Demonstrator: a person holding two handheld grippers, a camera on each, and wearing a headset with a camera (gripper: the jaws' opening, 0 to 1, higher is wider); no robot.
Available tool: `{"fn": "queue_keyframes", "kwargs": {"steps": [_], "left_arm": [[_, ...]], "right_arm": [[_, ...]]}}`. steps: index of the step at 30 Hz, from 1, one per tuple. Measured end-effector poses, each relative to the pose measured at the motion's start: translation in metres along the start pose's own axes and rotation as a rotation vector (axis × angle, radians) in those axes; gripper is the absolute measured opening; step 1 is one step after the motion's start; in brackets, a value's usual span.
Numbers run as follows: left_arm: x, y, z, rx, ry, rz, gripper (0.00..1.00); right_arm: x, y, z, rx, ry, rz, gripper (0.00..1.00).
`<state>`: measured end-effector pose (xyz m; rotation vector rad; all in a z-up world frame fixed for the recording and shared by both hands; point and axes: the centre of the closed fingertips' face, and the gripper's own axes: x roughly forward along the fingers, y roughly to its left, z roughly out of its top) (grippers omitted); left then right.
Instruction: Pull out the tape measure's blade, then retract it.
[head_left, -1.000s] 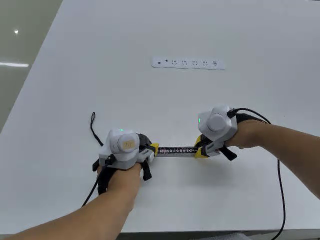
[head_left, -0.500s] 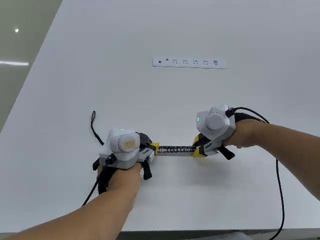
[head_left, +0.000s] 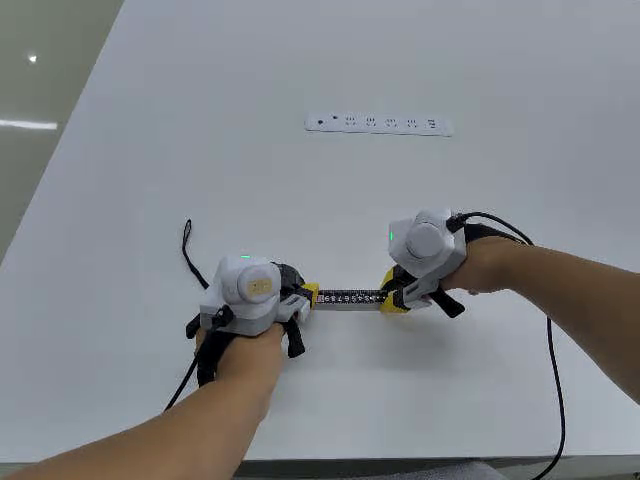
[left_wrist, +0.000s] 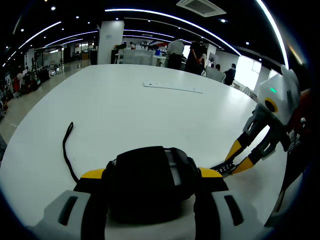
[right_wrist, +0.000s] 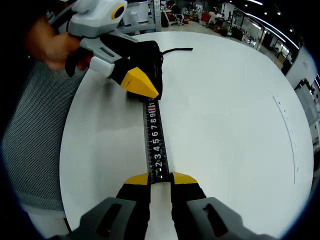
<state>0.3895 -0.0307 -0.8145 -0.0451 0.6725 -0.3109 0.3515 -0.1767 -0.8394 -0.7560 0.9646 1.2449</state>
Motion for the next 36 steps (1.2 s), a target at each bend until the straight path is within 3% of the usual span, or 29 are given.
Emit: {"fn": "queue_keyframes", "kwargs": {"steps": [36], "left_arm": [[0.000, -0.001, -0.001, 0.000, 0.010, -0.005, 0.68]], "right_arm": [[0.003, 0.003, 0.015, -0.014, 0.001, 0.012, 0.14]]}}
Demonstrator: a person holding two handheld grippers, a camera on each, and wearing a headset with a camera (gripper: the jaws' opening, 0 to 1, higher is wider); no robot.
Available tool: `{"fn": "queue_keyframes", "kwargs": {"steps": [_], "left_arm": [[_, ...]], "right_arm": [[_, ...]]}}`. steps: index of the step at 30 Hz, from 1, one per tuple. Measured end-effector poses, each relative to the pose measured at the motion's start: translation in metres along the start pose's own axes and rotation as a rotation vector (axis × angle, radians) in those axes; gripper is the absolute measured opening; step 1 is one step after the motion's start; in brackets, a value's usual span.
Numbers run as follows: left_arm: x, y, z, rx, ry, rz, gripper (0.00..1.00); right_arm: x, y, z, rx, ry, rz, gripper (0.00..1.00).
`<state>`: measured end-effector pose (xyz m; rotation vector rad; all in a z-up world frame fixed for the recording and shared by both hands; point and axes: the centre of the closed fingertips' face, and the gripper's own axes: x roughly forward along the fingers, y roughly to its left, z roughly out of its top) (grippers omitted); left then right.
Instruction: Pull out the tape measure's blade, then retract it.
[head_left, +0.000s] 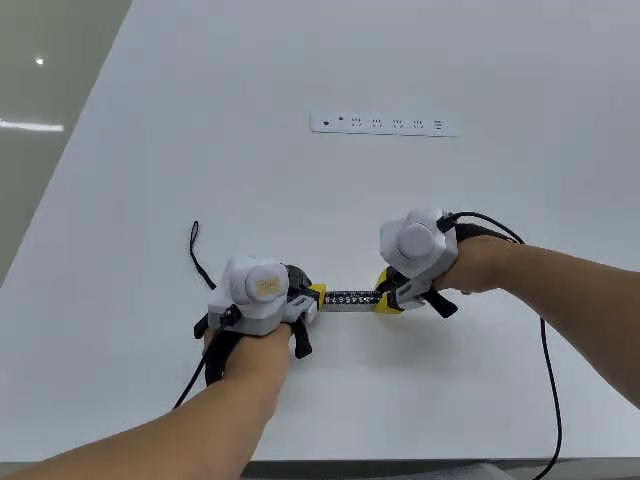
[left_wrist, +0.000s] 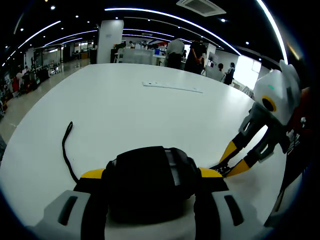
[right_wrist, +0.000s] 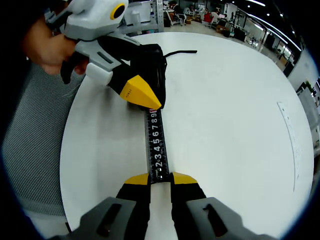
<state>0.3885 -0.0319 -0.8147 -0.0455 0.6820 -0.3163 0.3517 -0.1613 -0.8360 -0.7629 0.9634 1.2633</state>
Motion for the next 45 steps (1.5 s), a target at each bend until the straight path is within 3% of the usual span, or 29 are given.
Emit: {"fn": "queue_keyframes", "kwargs": {"steps": [45], "left_arm": [[0.001, 0.000, -0.001, 0.000, -0.001, -0.009, 0.68]], "right_arm": [[0.012, 0.000, 0.026, 0.004, -0.035, 0.004, 0.14]]}}
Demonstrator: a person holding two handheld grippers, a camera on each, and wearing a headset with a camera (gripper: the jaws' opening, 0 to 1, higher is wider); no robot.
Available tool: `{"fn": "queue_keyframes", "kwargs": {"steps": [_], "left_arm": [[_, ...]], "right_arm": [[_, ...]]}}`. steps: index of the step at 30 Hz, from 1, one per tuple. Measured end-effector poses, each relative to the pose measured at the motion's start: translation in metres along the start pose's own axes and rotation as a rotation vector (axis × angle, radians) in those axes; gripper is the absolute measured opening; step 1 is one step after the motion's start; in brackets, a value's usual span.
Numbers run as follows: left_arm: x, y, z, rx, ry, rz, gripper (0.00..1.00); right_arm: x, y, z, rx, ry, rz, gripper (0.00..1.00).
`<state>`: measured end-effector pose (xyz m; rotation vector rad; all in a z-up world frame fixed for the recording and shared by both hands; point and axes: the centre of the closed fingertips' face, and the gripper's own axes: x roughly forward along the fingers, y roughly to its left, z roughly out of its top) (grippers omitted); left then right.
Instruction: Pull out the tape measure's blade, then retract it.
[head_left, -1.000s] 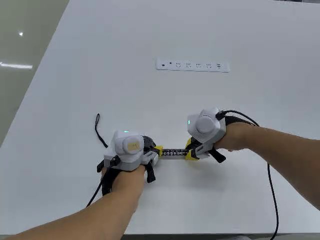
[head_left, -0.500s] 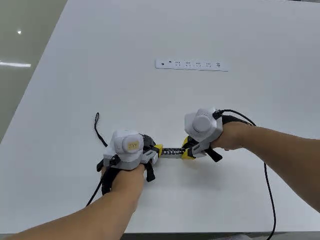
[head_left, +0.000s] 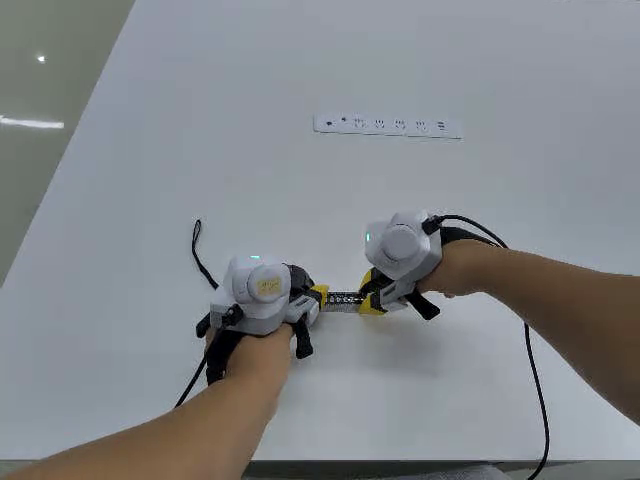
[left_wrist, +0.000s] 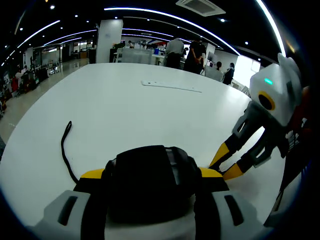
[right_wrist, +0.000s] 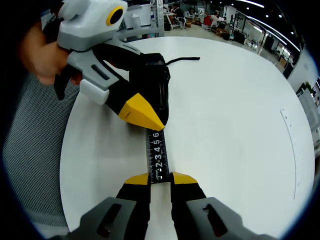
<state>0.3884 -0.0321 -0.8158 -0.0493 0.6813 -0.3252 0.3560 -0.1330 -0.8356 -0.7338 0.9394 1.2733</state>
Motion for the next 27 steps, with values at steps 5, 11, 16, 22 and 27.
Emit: {"fn": "queue_keyframes", "kwargs": {"steps": [5, 11, 16, 22, 27], "left_arm": [[0.000, 0.000, 0.000, 0.000, -0.001, 0.000, 0.68], [0.000, 0.000, 0.000, 0.001, -0.001, 0.000, 0.68], [-0.001, 0.000, 0.000, 0.000, -0.002, -0.001, 0.68], [0.000, 0.000, 0.000, 0.000, -0.001, 0.000, 0.68], [0.000, 0.000, 0.000, 0.000, -0.002, 0.000, 0.68]], "right_arm": [[0.004, -0.001, 0.004, -0.001, -0.006, 0.001, 0.14], [0.006, 0.000, 0.007, -0.004, -0.011, 0.002, 0.14], [0.007, 0.002, 0.009, -0.002, -0.014, 0.002, 0.14], [0.009, 0.004, 0.012, -0.005, -0.019, 0.002, 0.14], [0.010, 0.005, 0.015, -0.008, -0.023, 0.003, 0.14]]}}
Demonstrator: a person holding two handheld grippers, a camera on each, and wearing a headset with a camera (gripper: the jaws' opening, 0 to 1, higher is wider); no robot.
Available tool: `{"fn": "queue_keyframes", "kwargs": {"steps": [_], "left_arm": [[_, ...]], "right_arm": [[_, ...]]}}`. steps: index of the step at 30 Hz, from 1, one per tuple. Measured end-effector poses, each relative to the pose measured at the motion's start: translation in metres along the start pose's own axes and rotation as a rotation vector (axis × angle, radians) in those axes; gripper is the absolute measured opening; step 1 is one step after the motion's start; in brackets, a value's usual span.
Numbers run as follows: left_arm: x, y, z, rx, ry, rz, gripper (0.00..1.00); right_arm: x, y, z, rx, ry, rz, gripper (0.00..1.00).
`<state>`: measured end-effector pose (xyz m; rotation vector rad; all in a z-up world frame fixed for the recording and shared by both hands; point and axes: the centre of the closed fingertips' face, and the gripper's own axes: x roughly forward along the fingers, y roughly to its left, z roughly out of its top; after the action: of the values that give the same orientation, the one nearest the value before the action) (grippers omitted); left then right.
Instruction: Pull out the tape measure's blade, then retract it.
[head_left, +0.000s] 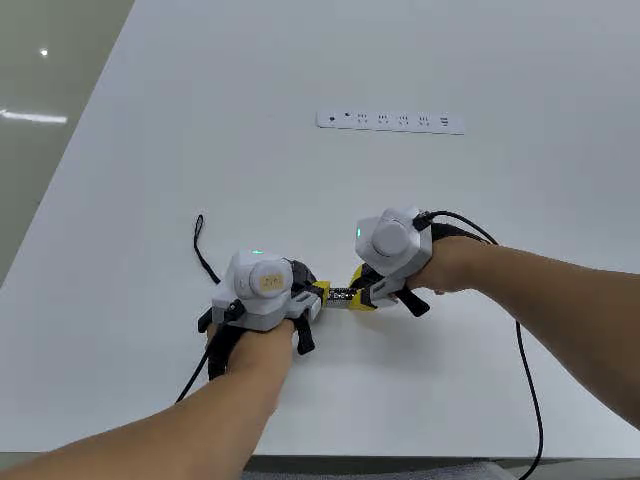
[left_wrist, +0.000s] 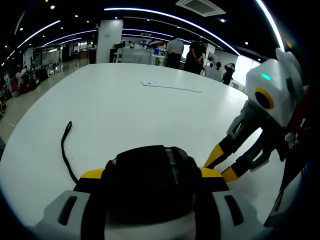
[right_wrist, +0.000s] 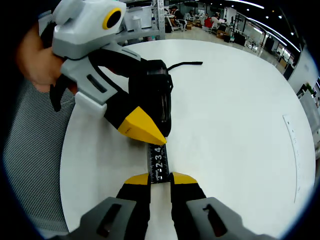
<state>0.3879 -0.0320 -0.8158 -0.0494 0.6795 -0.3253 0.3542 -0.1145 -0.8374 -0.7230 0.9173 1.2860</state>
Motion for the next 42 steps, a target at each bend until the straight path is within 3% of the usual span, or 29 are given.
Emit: {"fn": "queue_keyframes", "kwargs": {"steps": [42], "left_arm": [[0.000, 0.000, 0.000, 0.002, 0.002, -0.002, 0.68]], "right_arm": [[0.009, 0.002, 0.019, -0.008, -0.028, 0.008, 0.14]]}}
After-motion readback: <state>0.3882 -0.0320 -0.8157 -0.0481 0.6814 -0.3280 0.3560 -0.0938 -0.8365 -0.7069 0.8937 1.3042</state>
